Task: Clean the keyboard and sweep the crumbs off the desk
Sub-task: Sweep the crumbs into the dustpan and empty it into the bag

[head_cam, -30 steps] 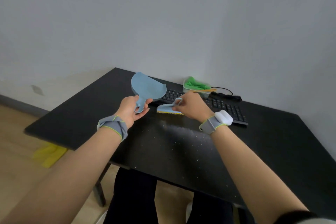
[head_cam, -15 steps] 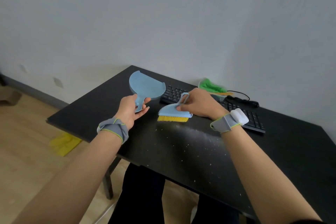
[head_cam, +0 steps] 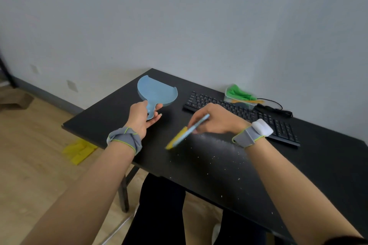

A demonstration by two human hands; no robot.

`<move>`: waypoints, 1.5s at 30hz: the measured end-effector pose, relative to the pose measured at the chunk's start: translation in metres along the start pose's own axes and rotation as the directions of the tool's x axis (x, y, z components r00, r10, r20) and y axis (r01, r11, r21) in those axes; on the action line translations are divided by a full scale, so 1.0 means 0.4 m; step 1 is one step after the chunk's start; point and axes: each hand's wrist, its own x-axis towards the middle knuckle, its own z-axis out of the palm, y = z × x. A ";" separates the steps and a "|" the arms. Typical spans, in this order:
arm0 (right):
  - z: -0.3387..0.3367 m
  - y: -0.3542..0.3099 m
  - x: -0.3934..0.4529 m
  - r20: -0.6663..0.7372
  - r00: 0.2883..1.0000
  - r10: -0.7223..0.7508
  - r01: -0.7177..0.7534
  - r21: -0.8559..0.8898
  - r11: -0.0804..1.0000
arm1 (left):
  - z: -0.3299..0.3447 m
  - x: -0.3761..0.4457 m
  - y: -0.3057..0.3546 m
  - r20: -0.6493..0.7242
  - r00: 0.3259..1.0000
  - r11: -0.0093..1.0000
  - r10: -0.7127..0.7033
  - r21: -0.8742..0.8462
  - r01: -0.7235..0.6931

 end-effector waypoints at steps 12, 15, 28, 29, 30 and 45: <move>-0.052 -0.003 -0.083 -0.079 0.997 -0.009 0.035 0.344 0.938 | 0.031 -0.024 -0.022 0.035 0.999 0.999 -0.031 -0.036 0.033; 0.039 -0.061 -0.034 -0.006 0.989 -0.146 0.138 0.360 0.923 | 0.033 -0.031 -0.026 0.043 0.998 0.999 -0.036 -0.032 0.037; -0.060 0.086 -0.140 -0.072 0.996 -0.046 0.068 0.330 0.941 | 0.043 -0.041 -0.065 0.053 0.995 0.997 -0.080 -0.011 0.081; -0.047 0.071 -0.133 -0.097 0.993 -0.074 0.105 0.367 0.924 | 0.051 -0.043 -0.069 0.057 0.995 0.996 -0.086 -0.010 0.087; -0.026 0.055 -0.121 -0.097 0.989 -0.110 0.140 0.395 0.908 | 0.055 -0.045 -0.074 0.059 0.994 0.996 -0.089 -0.011 0.090; -0.073 0.160 -0.173 -0.280 0.953 0.118 0.027 0.467 0.884 | 0.095 -0.068 -0.122 0.133 0.987 0.996 -0.089 0.036 0.085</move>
